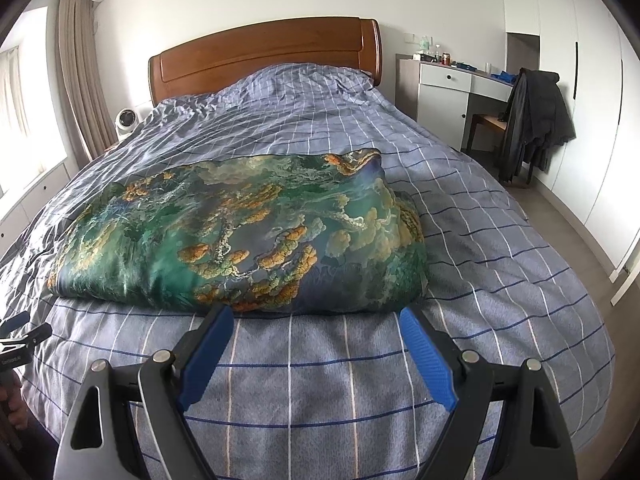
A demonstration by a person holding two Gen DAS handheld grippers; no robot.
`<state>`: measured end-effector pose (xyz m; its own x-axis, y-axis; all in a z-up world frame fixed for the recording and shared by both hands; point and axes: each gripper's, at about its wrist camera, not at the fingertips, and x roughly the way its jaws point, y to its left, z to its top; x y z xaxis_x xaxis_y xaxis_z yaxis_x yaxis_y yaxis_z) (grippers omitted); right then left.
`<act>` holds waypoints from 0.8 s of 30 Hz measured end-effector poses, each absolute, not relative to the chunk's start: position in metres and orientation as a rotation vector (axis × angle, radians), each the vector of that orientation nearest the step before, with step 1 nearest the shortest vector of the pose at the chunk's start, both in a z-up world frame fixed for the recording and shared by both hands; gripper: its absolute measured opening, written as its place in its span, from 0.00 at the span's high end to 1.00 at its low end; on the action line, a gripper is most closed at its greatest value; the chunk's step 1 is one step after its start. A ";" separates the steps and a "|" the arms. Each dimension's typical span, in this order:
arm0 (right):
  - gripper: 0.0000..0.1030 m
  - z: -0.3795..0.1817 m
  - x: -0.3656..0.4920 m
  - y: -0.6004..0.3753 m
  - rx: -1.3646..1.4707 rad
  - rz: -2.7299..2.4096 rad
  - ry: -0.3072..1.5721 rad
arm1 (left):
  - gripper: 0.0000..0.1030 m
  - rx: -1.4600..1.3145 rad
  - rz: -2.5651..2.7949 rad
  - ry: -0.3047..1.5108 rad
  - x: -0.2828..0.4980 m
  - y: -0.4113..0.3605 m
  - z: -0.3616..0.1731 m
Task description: Fold large clothes
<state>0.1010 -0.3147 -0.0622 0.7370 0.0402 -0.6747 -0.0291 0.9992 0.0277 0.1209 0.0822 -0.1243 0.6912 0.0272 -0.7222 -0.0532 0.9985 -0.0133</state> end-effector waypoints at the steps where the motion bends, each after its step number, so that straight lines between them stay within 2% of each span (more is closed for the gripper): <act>1: 0.15 -0.063 0.101 -0.316 0.018 0.037 0.742 | 0.01 -0.032 0.039 0.802 0.122 0.081 -0.121; 6: 0.15 -0.066 0.102 -0.323 0.035 0.032 0.749 | 0.01 -0.022 -0.025 0.769 0.144 0.071 -0.095; 11: 0.15 -0.059 0.099 -0.333 0.063 0.019 0.726 | 0.01 0.002 -0.101 0.673 0.201 0.049 -0.043; 14: 0.15 -0.058 0.094 -0.340 0.076 0.019 0.720 | 0.01 0.049 -0.164 0.661 0.240 0.018 -0.030; 17: 0.15 -0.059 0.092 -0.347 0.091 0.023 0.723 | 0.01 0.101 -0.199 0.699 0.270 -0.014 -0.041; 20: 0.15 -0.057 0.090 -0.354 0.095 0.018 0.714 | 0.01 0.172 -0.209 0.805 0.293 -0.042 -0.076; 24: 0.15 -0.051 0.088 -0.364 0.106 0.013 0.696 | 0.01 0.234 -0.187 0.894 0.276 -0.056 -0.120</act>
